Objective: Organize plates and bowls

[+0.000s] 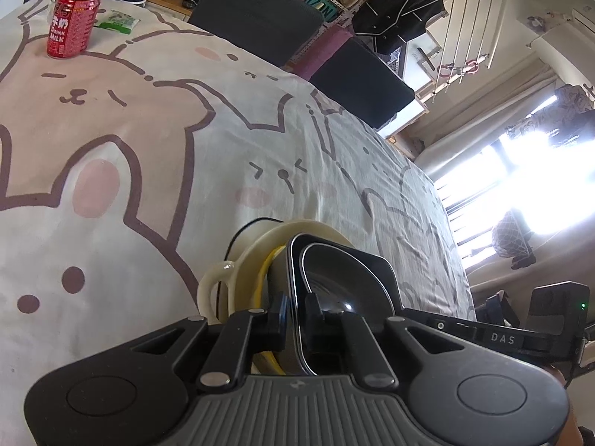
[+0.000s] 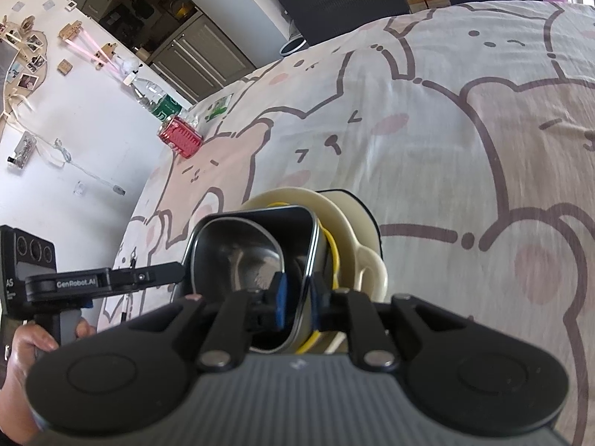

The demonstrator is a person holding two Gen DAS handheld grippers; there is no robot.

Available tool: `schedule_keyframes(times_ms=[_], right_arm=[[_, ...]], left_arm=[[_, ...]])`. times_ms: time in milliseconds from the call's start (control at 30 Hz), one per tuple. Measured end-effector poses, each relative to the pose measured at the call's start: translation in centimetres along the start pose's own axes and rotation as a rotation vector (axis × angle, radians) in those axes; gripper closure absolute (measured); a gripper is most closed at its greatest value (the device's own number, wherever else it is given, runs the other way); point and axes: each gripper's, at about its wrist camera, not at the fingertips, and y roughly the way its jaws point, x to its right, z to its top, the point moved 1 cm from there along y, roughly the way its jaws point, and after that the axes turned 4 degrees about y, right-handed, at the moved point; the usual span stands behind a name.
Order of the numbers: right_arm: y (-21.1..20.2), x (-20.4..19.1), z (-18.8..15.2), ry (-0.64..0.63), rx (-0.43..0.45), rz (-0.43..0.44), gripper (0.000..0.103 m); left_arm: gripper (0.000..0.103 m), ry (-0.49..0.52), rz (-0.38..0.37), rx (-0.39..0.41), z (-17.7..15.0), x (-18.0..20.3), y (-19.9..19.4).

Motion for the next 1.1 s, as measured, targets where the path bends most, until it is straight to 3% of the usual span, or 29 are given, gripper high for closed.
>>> schedule_keyframes(times_ms=[100, 233, 500, 567, 667, 833, 1100], right_arm=[[-0.2, 0.0, 0.1, 0.003, 0.007, -0.005, 0.08], [-1.0, -0.3, -0.1, -0.019, 0.036, -0.02, 0.066], [-3.9, -0.7, -0.6, -0.075, 0.143, -0.119, 0.028], [-4.7, -1.0, -0.8, -0.102, 0.176, -0.159, 0.018], [-6.2, -1.8, -1.5, -0.161, 0.246, -0.195, 0.007], [-8.5, -3.8, -3.3, -0.238, 0.314, -0.222, 0.001], [-11.3, -6.2, -7.4, -0.267, 0.434, -0.207, 0.0]], left_arm=[[0.081, 0.007, 0.018, 0.007, 0.2, 0.2, -0.3], [0.071, 0.038, 0.059, 0.013, 0.0, 0.5, -0.6], [0.009, 0.131, 0.138, 0.087, -0.4, 1.3, -3.0], [0.001, 0.164, 0.157, 0.117, -0.6, 2.0, -4.0], [0.0, 0.212, 0.195, 0.157, -1.0, 2.9, -5.4], [0.0, 0.276, 0.207, 0.226, -2.2, 4.8, -7.6], [0.0, 0.353, 0.231, 0.331, -5.5, 8.2, -10.7]])
